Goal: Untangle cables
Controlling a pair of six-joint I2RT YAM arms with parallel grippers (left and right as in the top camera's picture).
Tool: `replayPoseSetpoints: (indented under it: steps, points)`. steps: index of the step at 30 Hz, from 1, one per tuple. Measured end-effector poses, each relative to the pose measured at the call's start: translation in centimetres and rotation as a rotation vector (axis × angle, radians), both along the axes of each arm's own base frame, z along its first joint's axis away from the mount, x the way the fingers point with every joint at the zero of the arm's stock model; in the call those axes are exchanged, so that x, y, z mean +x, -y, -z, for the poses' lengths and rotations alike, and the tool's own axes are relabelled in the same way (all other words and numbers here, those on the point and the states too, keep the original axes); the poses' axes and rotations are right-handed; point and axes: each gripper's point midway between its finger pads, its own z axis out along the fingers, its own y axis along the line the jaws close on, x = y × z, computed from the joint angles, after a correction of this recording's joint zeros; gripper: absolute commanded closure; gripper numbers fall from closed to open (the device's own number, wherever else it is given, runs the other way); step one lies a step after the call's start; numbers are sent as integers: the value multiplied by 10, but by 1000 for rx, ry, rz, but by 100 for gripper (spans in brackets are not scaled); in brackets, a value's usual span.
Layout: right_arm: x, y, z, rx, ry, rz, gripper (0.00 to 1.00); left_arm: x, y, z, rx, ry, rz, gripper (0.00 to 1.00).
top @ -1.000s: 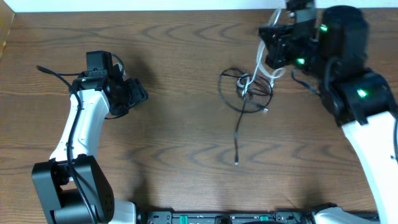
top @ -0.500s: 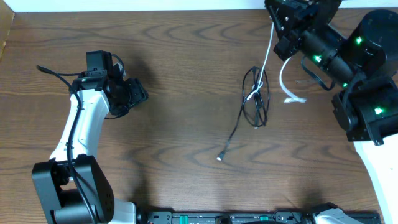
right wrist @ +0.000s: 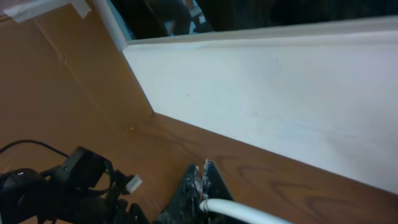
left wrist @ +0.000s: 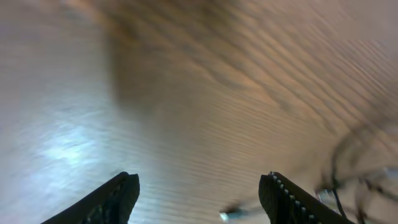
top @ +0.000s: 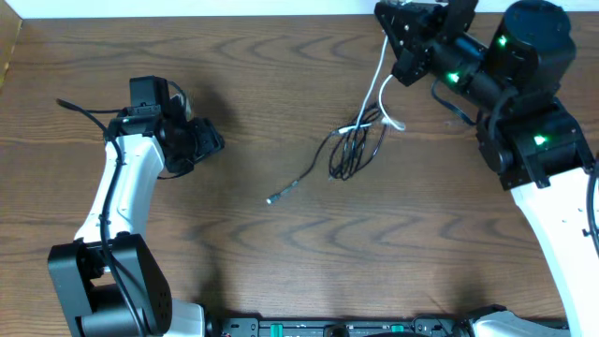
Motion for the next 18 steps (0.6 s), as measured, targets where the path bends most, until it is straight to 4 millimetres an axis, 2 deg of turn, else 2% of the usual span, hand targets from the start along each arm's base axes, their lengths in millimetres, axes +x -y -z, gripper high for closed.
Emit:
replayPoseSetpoints:
  steps: [8,15,18]
  points:
    - [1,0,1,12,-13,2,99,-6,77,-35,-283,195,420,33]
    - [0,-1,1,29,-30,0,99,-14,128,-51,-367,278,604,34]
    - [0,-1,1,32,-33,1,99,-19,151,-54,-382,292,669,38]
